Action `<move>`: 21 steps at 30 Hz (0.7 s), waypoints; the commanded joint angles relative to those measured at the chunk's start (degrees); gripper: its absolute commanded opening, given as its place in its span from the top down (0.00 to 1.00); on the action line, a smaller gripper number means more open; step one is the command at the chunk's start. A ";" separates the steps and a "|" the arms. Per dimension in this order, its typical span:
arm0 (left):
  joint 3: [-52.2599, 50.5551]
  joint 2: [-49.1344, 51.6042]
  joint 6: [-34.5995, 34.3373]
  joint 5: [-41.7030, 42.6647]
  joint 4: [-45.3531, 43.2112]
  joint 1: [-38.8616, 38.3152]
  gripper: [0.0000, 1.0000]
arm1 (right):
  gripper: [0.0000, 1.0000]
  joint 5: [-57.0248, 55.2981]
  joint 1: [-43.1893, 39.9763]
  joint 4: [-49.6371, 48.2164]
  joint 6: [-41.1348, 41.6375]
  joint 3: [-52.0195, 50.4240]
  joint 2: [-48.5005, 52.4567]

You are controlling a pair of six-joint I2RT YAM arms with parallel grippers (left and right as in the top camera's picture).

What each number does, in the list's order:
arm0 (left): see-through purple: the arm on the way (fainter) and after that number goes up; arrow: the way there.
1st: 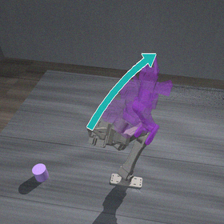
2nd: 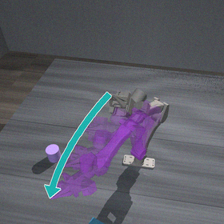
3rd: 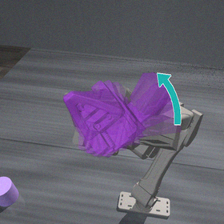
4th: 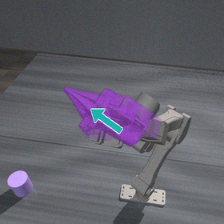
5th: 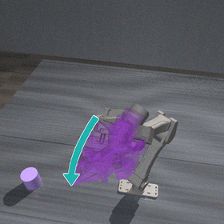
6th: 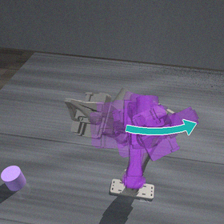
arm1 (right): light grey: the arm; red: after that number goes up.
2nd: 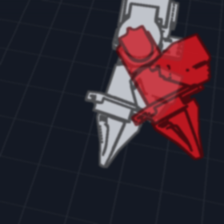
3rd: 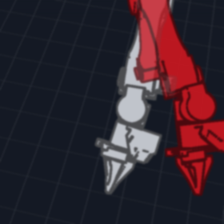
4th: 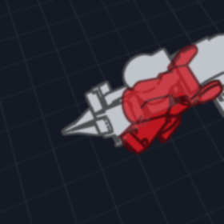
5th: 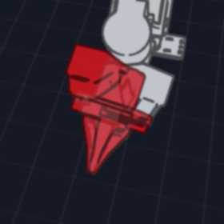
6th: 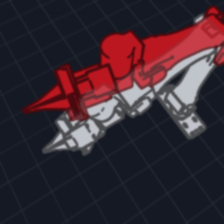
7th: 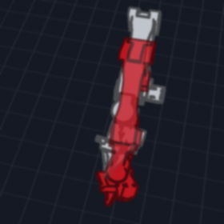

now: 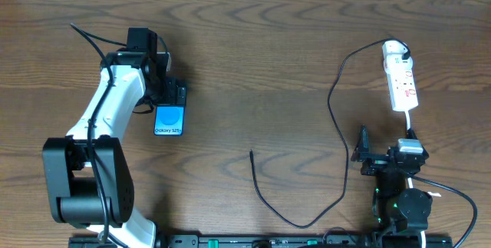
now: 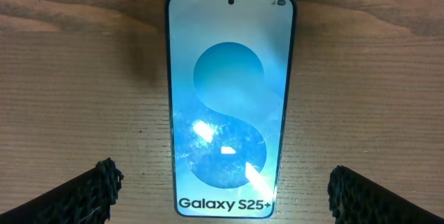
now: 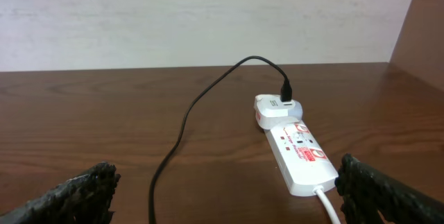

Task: Plug charger to phone and switch on socket
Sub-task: 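Lower the open left gripper down onto the phone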

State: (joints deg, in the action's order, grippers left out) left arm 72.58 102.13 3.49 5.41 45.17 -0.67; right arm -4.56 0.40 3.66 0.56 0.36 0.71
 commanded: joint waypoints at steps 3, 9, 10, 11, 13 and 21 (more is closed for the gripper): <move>-0.55 0.87 0.76 -0.96 0.15 -0.17 0.02 | 0.01 -0.24 0.44 0.24 -0.85 -0.07 -0.39; -2.40 0.87 0.76 -0.96 -1.42 -0.17 0.02 | 0.01 -0.24 0.44 0.24 -0.85 -0.07 -0.39; -2.86 0.87 0.76 -0.96 -1.95 -0.17 0.02 | 0.01 -0.24 0.44 0.24 -0.85 -0.07 -0.39; -3.41 0.87 0.76 -0.96 -2.58 -0.17 0.02 | 0.01 -0.24 0.44 0.24 -0.85 -0.07 -0.39; -3.91 0.87 0.76 -0.96 -3.02 -0.17 0.02 | 0.01 -0.24 0.44 0.24 -0.85 -0.07 -0.39; -3.91 0.87 0.76 -0.94 -3.98 -0.17 0.02 | 0.01 -0.24 0.44 0.24 -0.85 -0.07 -0.39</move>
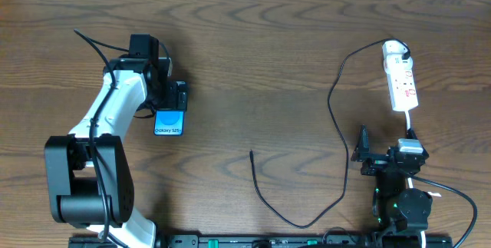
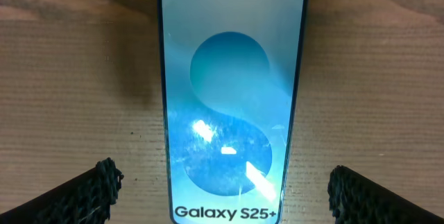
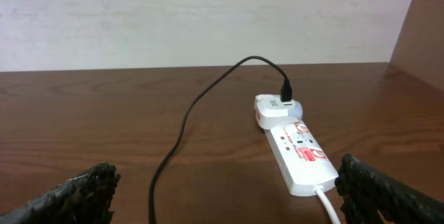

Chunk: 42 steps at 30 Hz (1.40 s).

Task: Plug charger to phone and switch on socket
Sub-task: 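Lower the open left gripper down onto the phone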

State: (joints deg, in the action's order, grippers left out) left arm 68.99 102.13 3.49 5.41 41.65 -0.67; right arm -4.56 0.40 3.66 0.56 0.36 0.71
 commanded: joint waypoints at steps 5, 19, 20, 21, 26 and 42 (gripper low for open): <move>-0.55 0.87 0.74 -0.92 -1.44 -0.17 0.02 | 0.01 -0.24 0.44 0.24 -0.85 -0.07 -0.39; -3.32 0.87 0.55 -0.92 -4.52 -0.17 0.02 | 0.01 -0.24 0.44 0.24 -0.85 -0.07 -0.39; -3.37 0.87 0.55 -0.92 -4.52 -0.17 0.02 | 0.01 -0.24 0.44 0.24 -0.85 -0.07 -0.39; -3.48 0.87 0.55 -0.92 -4.52 -0.17 0.02 | 0.01 -0.24 0.44 0.24 -0.85 -0.07 -0.39; -4.94 0.87 0.55 -0.94 -6.27 -0.17 0.02 | 0.01 -0.24 0.44 0.24 -0.85 -0.07 -0.42; -6.64 0.87 0.59 -0.96 -8.39 -0.17 0.02 | 0.01 -0.24 0.44 0.24 -0.83 -0.07 -0.42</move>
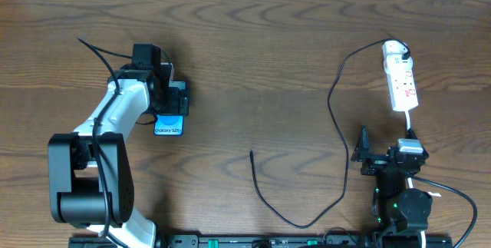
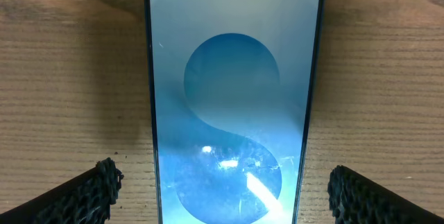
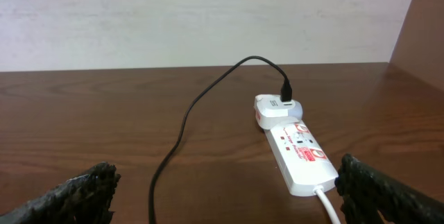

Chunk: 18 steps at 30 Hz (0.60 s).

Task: Plug charger to phone and switch on socket
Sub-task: 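Lower the open left gripper down onto the phone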

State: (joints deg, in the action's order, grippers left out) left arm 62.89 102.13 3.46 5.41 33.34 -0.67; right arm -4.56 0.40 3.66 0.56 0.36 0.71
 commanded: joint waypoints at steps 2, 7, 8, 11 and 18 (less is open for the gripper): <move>-0.55 0.87 0.61 -0.96 -0.09 -0.17 0.02 | 0.01 -0.24 0.44 0.22 -0.85 -0.07 -0.39; -0.92 1.36 0.61 -0.96 -0.63 -0.20 0.02 | 0.01 -0.24 0.44 0.24 -0.85 -0.07 -0.39; -0.92 1.60 0.61 -0.96 -0.68 -0.20 0.02 | 0.01 -0.24 0.44 0.22 -0.85 -0.07 -0.39; -0.92 2.16 0.81 -0.96 -0.90 -0.46 0.02 | 0.01 -0.24 0.44 0.24 -0.85 -0.07 -0.39; -0.92 2.51 1.03 -3.50 -0.92 -2.82 0.02 | 0.01 -0.24 0.44 0.24 -0.85 -0.07 -0.39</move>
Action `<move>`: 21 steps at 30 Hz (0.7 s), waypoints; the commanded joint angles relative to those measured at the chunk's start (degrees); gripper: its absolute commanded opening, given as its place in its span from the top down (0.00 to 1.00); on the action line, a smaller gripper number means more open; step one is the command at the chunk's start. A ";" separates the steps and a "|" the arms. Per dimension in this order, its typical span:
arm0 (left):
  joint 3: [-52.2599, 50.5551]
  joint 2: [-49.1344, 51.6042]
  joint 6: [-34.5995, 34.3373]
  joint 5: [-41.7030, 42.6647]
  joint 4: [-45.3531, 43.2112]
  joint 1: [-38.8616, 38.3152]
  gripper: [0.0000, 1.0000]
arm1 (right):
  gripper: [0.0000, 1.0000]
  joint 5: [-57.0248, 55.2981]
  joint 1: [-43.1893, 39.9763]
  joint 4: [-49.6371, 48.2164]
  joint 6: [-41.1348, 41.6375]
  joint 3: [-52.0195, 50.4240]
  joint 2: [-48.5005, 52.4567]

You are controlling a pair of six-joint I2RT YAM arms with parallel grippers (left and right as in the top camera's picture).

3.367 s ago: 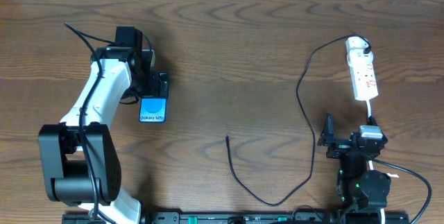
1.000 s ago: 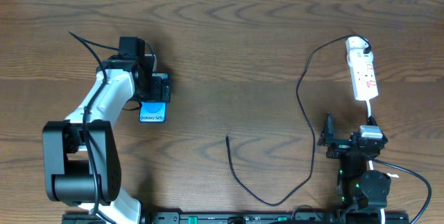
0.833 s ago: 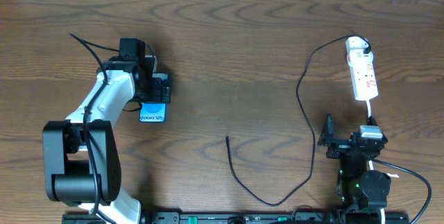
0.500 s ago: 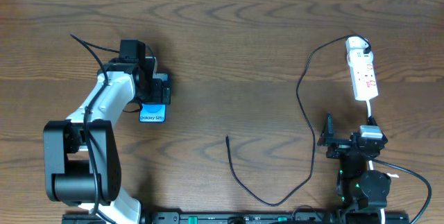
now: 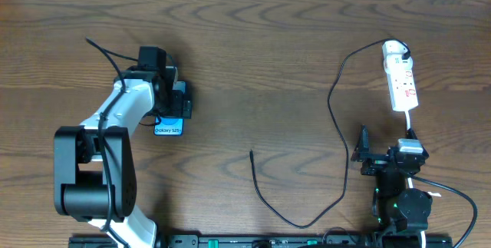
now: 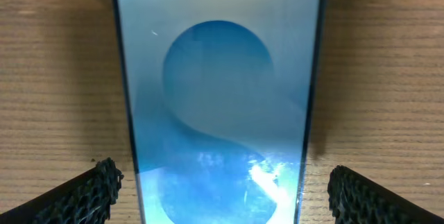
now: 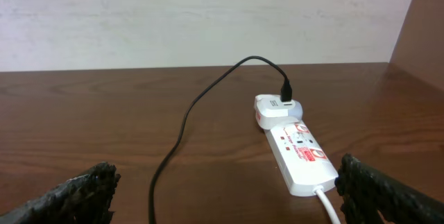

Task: Plug charger to phone and switch on socket
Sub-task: 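Lower the open left gripper down onto the phone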

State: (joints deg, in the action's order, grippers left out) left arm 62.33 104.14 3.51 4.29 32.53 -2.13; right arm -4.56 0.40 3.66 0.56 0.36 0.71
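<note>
A phone (image 5: 169, 127) with a lit blue screen lies flat on the left of the table; it fills the left wrist view (image 6: 218, 99). My left gripper (image 6: 220, 193) is open, low over it, one finger on each side of the phone, not touching. The black charger cable (image 5: 335, 117) runs from a white adapter in the white socket strip (image 5: 401, 79) at the far right down to a loose plug end (image 5: 252, 153) mid-table. My right gripper (image 7: 225, 189) rests open at the near right, facing the strip (image 7: 298, 151).
The wooden table (image 5: 253, 48) carries only these things. A white lead (image 5: 430, 183) from the strip runs past the right arm's base. The left arm's black cable (image 5: 103, 52) loops over the table behind the left wrist.
My left gripper has come closer to the phone, whose screen now fills more of the wrist view with its top edge out of frame. The right arm has not moved.
My left gripper hung open above the phone, the whole screen showing. At each later moment it was lower and nearer, the phone larger in the wrist view. Now its fingers straddle the phone. Cable, strip and right arm stayed still throughout.
</note>
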 commanded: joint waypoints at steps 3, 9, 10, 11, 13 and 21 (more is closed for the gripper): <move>-0.35 0.50 0.28 -3.72 -0.11 -1.97 0.02 | 0.01 -0.24 0.44 0.24 -0.85 -0.07 -0.42; -0.35 0.50 -1.07 -3.89 -0.11 -1.01 0.02 | 0.01 -0.24 0.44 0.22 -0.85 -0.07 -0.39; -0.35 0.50 -1.16 -3.91 -0.13 -0.83 0.02 | 0.01 -0.24 0.44 0.24 -0.85 -0.07 -0.42; -0.35 0.50 -1.18 -3.91 -0.11 -0.70 0.02 | 0.01 -0.24 0.44 0.24 -0.85 -0.07 -0.39; -0.35 0.50 -1.18 -3.89 -0.11 -0.61 0.02 | 0.01 -0.24 0.44 0.24 -0.85 -0.07 -0.39; -0.35 0.87 -1.66 -3.87 -0.50 -0.61 0.02 | 0.01 -0.24 0.44 0.24 -0.85 -0.07 -0.42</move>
State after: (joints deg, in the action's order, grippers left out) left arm 62.33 104.14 2.79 1.13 32.42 -3.01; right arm -4.56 0.40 3.66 0.56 0.36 0.71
